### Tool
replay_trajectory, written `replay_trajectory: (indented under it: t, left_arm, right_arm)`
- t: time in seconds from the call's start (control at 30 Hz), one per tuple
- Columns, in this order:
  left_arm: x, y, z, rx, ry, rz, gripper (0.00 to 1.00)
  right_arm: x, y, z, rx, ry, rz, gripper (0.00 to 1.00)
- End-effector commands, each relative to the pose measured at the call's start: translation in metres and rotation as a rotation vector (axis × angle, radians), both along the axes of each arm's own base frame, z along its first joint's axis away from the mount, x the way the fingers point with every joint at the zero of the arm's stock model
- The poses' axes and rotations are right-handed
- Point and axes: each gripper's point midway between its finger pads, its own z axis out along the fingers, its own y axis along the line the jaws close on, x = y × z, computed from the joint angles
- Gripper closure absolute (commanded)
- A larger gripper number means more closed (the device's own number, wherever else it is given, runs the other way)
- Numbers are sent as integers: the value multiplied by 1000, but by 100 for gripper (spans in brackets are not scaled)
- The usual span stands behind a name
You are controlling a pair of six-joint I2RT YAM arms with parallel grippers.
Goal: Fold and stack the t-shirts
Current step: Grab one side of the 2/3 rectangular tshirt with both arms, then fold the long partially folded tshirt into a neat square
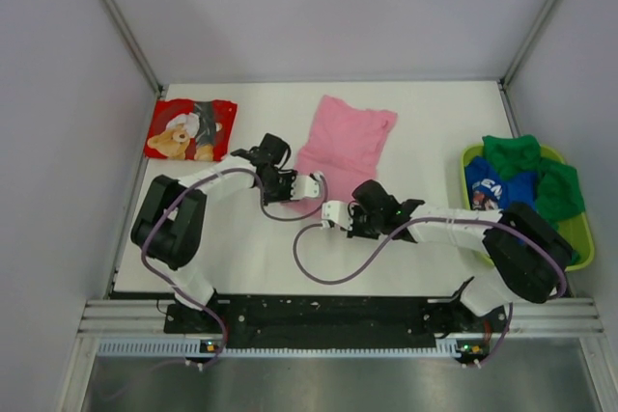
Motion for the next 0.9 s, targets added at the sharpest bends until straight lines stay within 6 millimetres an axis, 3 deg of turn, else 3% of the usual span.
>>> replay_trajectory:
  t: [0.0, 0.13, 0.3, 0.43, 0.5, 0.57, 0.63, 0.87]
  left_arm:
    - [-33, 4, 15, 9, 51, -26, 100]
    - [-71, 12, 34, -17, 117, -29, 100]
    - [-143, 28, 61, -9, 292, -83, 100]
    - [-188, 39, 81, 17, 426, -82, 100]
    - [-196, 40, 92, 6, 450, -67, 100]
    - [-192, 36, 102, -10, 441, -35, 100]
    - [-174, 27, 113, -34, 383, 9, 100]
    - [-70, 3, 145, -53, 139, 254, 100]
  right_arm:
    - [-4, 15, 42, 90, -22, -17, 100]
    - [-48, 16, 58, 79, 14, 87, 100]
    - [-118, 10, 84, 74, 114, 237, 100]
    - [-147, 9, 112, 78, 165, 277, 100]
    - [-156, 14, 123, 116, 190, 298, 100]
    - [-155, 15, 128, 133, 184, 290, 100]
    - [-145, 14, 131, 138, 161, 241, 100]
    - [-66, -5, 141, 194, 107, -68, 100]
